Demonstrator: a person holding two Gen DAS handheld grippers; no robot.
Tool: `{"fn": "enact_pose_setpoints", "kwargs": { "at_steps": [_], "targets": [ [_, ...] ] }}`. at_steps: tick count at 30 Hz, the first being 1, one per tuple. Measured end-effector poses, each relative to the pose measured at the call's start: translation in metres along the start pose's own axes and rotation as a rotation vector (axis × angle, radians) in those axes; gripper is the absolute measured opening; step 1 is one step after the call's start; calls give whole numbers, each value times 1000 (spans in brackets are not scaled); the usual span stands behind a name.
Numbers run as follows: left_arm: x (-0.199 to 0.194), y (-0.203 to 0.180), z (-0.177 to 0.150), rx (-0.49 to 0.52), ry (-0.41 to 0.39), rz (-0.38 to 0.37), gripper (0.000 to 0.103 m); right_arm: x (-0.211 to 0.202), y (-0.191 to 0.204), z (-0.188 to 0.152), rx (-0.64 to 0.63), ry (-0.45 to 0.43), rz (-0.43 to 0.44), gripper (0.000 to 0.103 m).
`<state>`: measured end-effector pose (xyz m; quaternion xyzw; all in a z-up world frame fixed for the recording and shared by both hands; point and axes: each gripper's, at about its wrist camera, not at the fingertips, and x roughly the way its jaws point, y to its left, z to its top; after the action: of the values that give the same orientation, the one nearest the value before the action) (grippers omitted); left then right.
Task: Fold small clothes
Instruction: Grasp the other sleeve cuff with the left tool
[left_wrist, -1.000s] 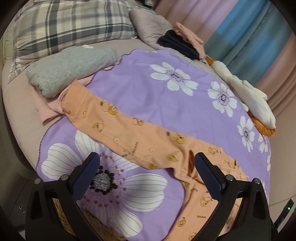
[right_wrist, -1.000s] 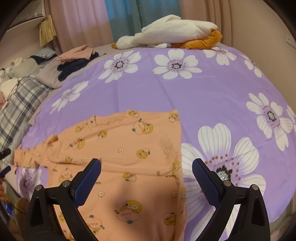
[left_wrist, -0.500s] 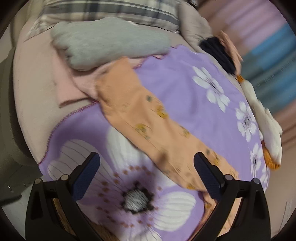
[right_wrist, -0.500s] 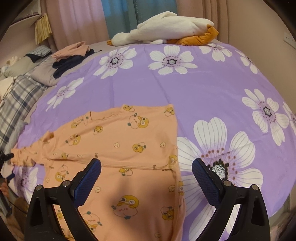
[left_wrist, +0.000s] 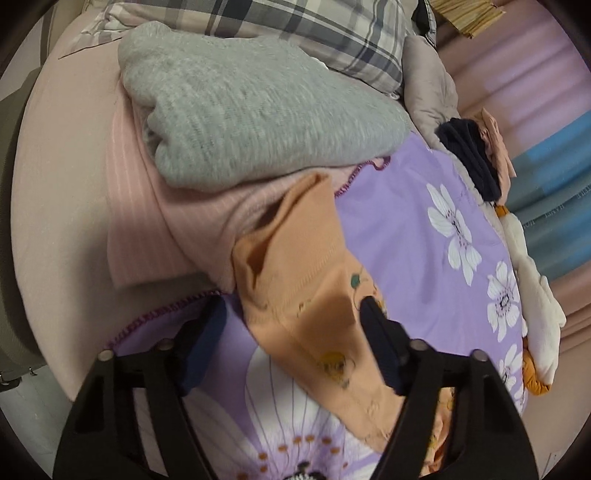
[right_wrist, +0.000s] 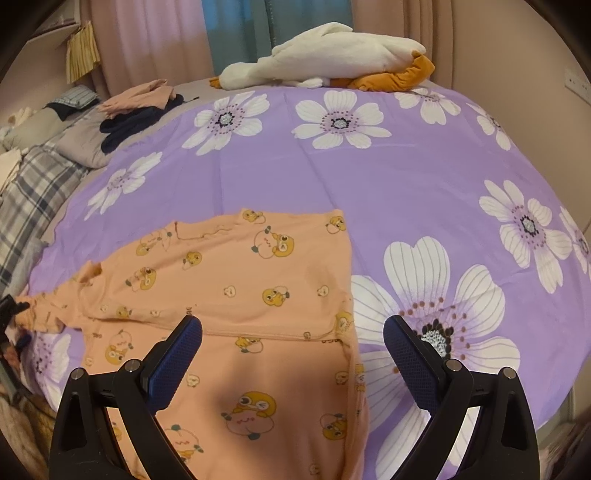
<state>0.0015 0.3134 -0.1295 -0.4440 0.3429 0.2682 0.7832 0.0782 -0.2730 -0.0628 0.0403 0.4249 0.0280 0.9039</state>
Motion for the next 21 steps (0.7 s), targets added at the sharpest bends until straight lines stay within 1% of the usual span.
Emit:
{"fn": "enact_pose_setpoints", "kwargs": {
  "at_steps": [1,3,4,5,6,7,9,10,13,16,18,21],
  "targets": [
    [2,1,1,-6,-10,4,58,1,0,0,4,0,4,98],
    [4,2,4,-13,-20,-10,31,3,1,0,9,8,7,98],
    [7,1,5,-16,-17,-26,24,4,1,0,9,12,9,98],
    [9,2,6,-18,-12,-44,14,4,2,0,8,12,9,98],
    [10,2,6,-22,-11,-59,13,4,2,0,9,9,8,98],
    [8,1,6,-22,-20,-58,12,4,2,0,9,7,8,98],
    [-1,-5,4,-3,-59,-40,10,4,2,-1,11,7,10,98],
    [-7,-8,3,5,-84,-45,10,4,2,-1,11,7,13,98],
    [-24,-22,3,27,-125,-90,9,3,0,-3,18,7,9,98],
    [-42,-41,2,84,-160,-130,9,1,-2,-3,30,1,6,98],
    [-51,-55,0,117,-169,-170,9,0,-3,-3,33,-4,8,98],
    [-64,-76,-5,149,-162,-254,9,-1,-5,-5,36,-5,11,98]
  ]
}}
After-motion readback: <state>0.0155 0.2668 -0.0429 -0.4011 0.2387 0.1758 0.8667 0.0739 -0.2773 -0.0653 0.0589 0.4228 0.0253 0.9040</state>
